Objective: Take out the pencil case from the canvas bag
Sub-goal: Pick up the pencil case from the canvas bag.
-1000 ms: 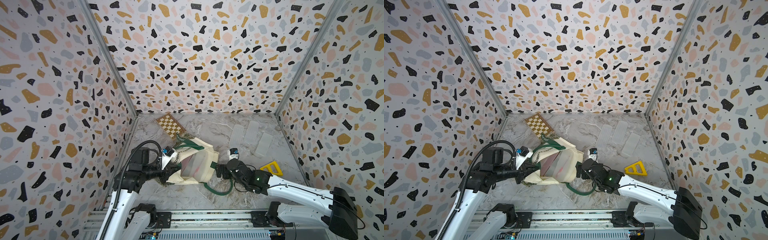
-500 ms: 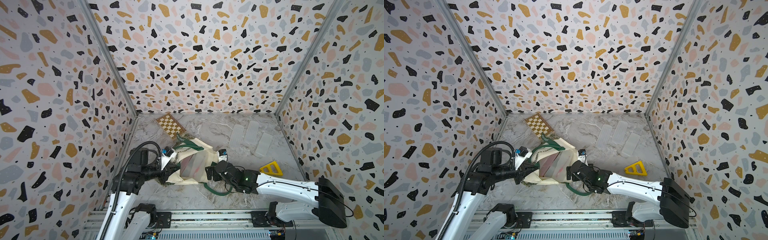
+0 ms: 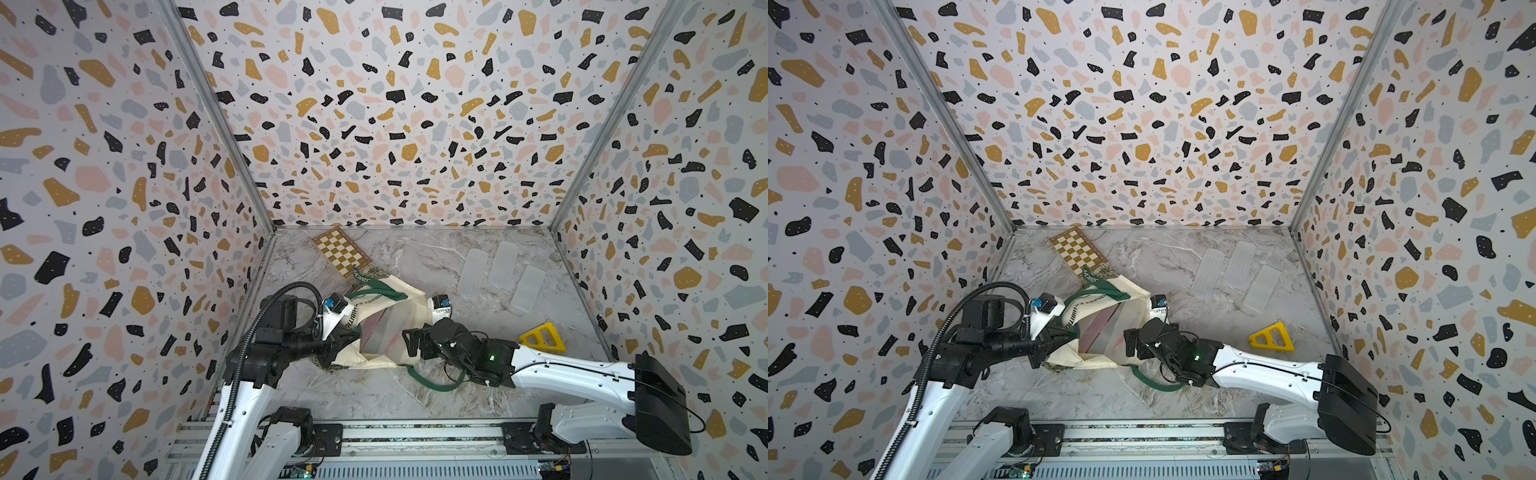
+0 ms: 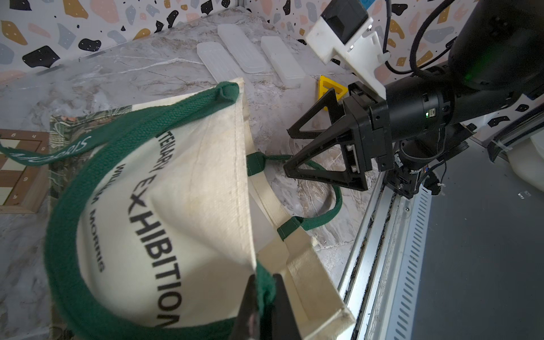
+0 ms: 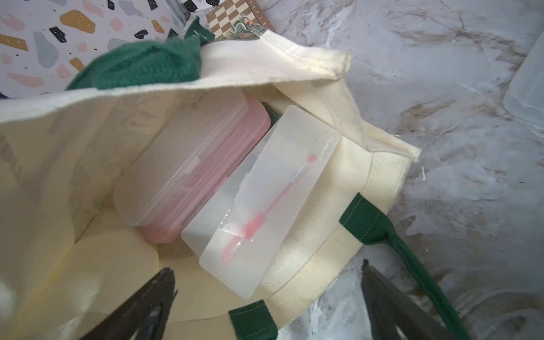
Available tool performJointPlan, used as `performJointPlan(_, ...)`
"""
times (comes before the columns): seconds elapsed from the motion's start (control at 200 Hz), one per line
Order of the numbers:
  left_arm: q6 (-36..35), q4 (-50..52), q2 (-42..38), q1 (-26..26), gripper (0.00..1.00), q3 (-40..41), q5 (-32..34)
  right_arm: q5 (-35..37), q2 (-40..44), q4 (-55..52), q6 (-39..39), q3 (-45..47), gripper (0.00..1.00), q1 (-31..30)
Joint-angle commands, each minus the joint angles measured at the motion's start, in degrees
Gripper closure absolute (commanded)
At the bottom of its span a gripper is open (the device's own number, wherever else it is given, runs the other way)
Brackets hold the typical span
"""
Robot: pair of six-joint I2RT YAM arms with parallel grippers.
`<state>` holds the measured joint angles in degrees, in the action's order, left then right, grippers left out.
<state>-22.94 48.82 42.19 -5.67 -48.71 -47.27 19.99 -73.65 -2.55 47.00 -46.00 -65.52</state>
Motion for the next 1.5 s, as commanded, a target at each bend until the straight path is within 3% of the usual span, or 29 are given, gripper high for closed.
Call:
performJointPlan(0.0,-0.8,-0.6,0.5,0.4,1.00,-2.0,0.4,-1.0,-0.8,2.6,0.8,1.5,0.00,-0.3)
performJointPlan(0.666,-1.6,-0.3,2.0,0.4,1.00,-2.7,1.0,-5.6,-12.9,6.0,7.4,-1.4,0.00,-0.5)
performJointPlan(1.497,-5.3,1.1,0.6,0.4,1.00,-0.9,1.7,-3.5,-17.7,4.1,14.5,-6.6,0.00,3.7)
